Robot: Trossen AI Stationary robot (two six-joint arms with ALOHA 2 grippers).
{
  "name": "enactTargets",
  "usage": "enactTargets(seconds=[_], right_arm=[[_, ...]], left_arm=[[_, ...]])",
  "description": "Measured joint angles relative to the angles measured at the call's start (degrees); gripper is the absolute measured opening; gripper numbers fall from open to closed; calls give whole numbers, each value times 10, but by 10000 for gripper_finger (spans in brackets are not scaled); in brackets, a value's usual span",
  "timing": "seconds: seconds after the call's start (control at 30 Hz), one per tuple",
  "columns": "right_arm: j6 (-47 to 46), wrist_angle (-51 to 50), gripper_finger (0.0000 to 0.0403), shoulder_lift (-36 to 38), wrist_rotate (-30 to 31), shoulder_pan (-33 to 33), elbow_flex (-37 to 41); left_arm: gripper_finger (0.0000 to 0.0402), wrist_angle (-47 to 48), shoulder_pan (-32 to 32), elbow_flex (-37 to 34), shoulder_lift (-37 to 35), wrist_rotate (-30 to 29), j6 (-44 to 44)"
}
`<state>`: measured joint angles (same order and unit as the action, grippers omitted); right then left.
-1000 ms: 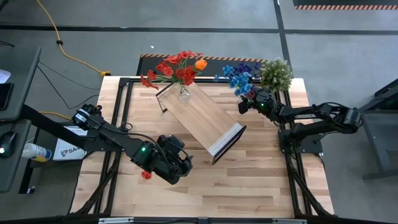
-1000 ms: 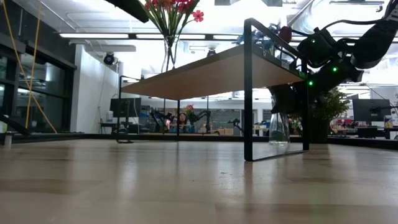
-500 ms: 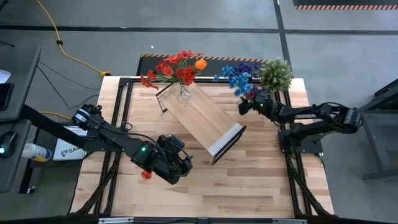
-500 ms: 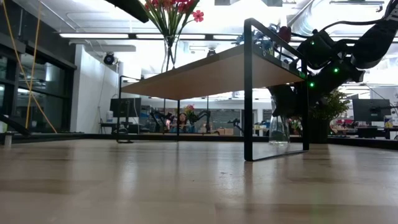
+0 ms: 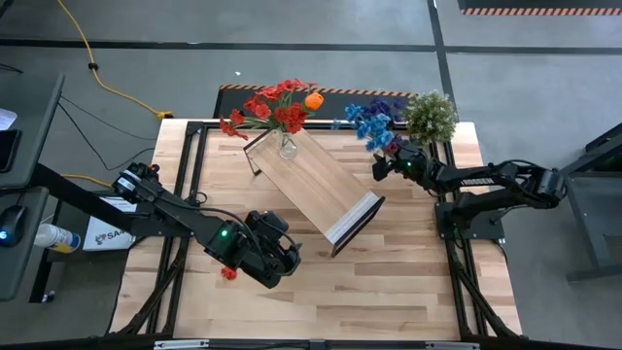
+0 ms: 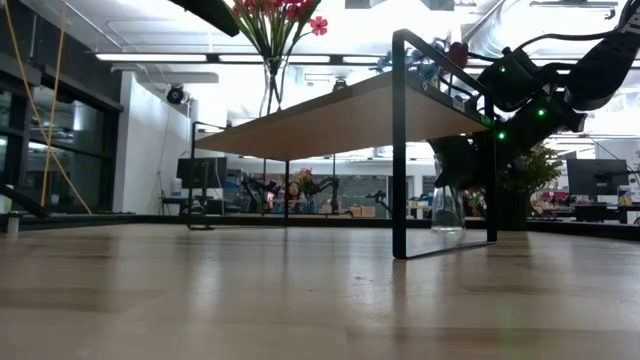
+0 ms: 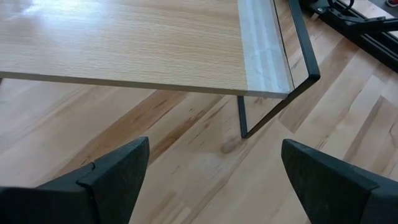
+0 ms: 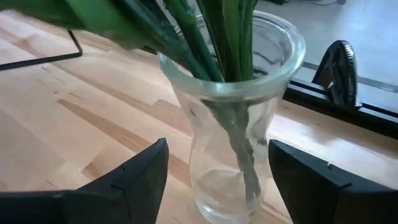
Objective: Pick and place flowers into a vace then onto a shelf
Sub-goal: Put the transparent vase on the shelf
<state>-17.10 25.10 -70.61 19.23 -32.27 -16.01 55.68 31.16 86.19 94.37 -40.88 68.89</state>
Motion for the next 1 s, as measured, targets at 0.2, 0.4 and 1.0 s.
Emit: enactTargets(seconds=[0.2, 0.4, 1.0], right_arm=[[3, -6, 277, 0, -6, 0, 0], [16, -6, 284, 0, -2, 0, 0], [36, 60, 270, 1, 4, 0, 0]], left_arm=[[397, 0, 0, 0, 0, -1, -11], [397, 2, 0, 0, 0, -1, -16], [397, 15, 0, 0, 0, -6, -16]])
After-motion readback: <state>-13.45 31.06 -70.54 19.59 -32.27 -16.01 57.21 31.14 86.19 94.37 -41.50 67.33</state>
